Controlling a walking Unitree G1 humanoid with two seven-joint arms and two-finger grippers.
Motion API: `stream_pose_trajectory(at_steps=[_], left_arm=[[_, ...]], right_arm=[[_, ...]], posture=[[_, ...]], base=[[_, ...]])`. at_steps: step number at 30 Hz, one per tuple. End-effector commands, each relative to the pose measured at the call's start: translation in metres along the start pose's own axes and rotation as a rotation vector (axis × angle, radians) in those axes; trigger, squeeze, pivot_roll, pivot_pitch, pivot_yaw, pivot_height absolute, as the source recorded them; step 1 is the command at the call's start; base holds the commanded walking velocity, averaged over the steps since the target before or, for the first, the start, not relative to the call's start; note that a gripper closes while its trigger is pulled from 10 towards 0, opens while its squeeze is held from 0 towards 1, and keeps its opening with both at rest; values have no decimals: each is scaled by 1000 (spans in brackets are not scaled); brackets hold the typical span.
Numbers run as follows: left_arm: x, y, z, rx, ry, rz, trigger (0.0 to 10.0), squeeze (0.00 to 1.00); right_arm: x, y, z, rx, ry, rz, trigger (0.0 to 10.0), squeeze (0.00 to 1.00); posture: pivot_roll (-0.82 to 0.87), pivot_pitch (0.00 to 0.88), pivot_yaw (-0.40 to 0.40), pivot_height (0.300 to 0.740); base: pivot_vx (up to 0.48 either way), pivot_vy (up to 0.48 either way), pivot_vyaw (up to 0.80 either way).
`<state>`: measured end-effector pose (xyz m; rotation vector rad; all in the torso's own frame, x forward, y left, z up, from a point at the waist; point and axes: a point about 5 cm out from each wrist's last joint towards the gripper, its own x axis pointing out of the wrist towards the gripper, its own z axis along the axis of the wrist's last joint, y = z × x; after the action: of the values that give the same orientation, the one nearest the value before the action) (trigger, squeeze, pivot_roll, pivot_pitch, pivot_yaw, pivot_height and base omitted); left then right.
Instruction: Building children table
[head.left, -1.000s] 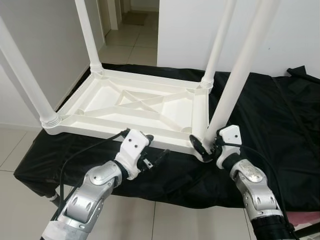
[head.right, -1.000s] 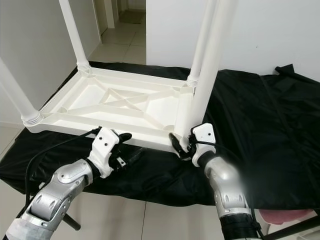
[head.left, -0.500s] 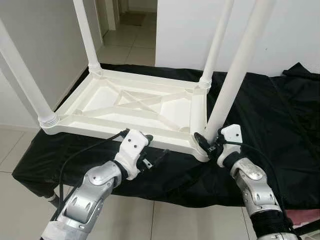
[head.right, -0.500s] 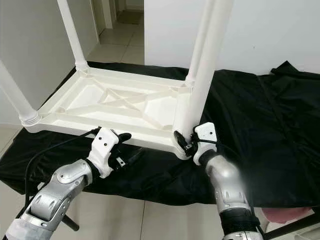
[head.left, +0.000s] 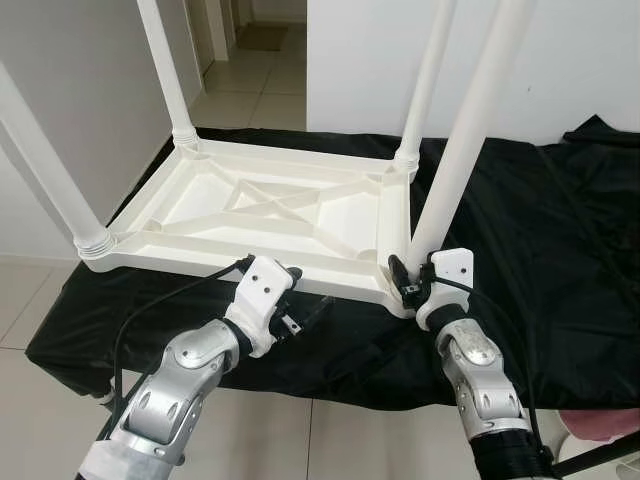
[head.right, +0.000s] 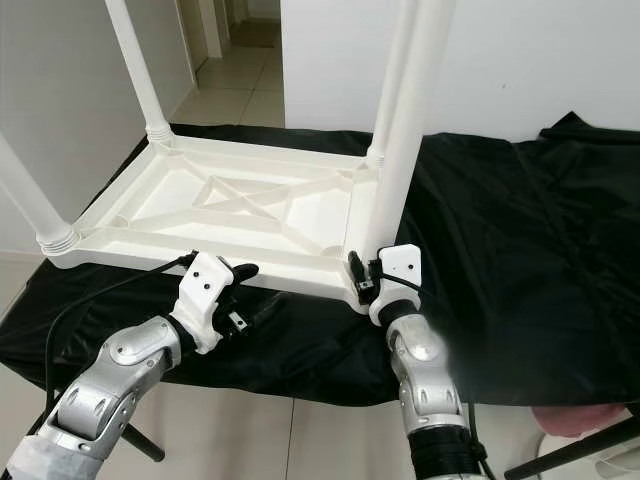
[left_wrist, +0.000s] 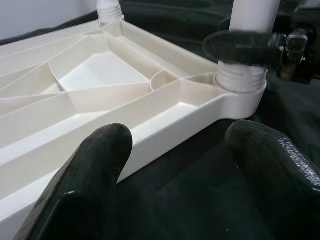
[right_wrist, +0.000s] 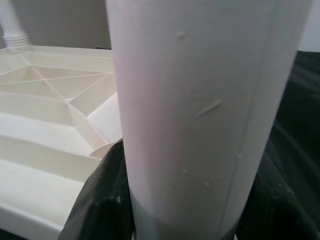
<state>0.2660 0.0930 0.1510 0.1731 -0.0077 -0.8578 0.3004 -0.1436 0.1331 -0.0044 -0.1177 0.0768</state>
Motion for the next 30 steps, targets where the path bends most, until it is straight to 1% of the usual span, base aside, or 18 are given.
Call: stream_pose_trajectory(at_steps=[1,2,4,5,7,8,14,15,16,17,18,19,20,21,24,27,28,30], left_arm=[[0,-5,-1,7,16,-79,10000,0],[0,-5,-1,7,16,-79,10000,0],[2,-6,-1,12,22,-99,10000,0],[2,-6,-1,12,22,-99,10000,0],[3,-6,0,11,21,-102,10000,0],[4,-6,0,12,19,-104,10000,0],[4,-6,1,11,15,-106,10000,0],[4,-6,1,12,14,-103,10000,0],[4,-5,1,12,14,-99,10000,0],[4,-5,1,12,14,-99,10000,0],[4,-5,1,12,14,-96,10000,0],[4,-5,1,12,14,-96,10000,0],[4,-5,1,11,14,-95,10000,0],[4,-6,1,10,14,-94,10000,0],[5,-6,0,5,11,-90,10000,0],[7,-7,1,5,8,-90,10000,0],[8,-6,3,8,2,-87,10000,0],[8,-6,3,8,2,-87,10000,0]], right_arm=[[-4,2,-4,36,30,-61,10000,0],[-4,2,-4,36,30,-61,10000,0],[-7,4,-4,28,54,-186,10000,0],[-7,4,-4,28,54,-186,10000,0],[-8,4,-4,24,66,-225,10000,0],[-9,5,-6,22,83,-270,10000,0],[-7,11,-8,10,107,-301,10000,0],[-7,14,-9,32,110,-278,10000,0],[-7,17,-7,49,83,-219,10000,408],[-7,17,-7,49,83,-219,10000,408],[-7,18,-5,60,62,-178,10000,408],[-7,18,-5,60,62,-178,10000,408],[-8,18,-3,76,57,-162,10000,1000],[-9,18,-1,95,44,-142,10000,1000],[-12,18,2,74,31,-117,10000,1000],[-13,15,3,75,24,-106,10000,1000],[-15,12,6,84,-1,-90,10000,0],[-15,12,6,84,-1,-90,10000,0]], posture=[[60,27,58,740],[60,27,58,740],[50,26,61,740],[50,26,61,740],[50,27,61,740],[47,28,62,740],[48,31,62,740],[53,32,58,740],[53,35,57,740],[53,35,57,740],[53,35,57,740],[53,35,57,740],[51,38,56,740],[46,39,53,740],[42,42,51,740],[44,34,49,740],[45,30,48,740],[45,30,48,740]], base=[[0,0,0],[0,0,0],[0,0,0],[0,0,0],[0,0,0],[0,0,0],[0,0,0],[0,0,0],[0,0,0],[0,0,0],[0,0,0],[0,0,0],[0,0,0],[0,0,0],[0,0,0],[0,0,0],[0,0,0],[0,0,0]])
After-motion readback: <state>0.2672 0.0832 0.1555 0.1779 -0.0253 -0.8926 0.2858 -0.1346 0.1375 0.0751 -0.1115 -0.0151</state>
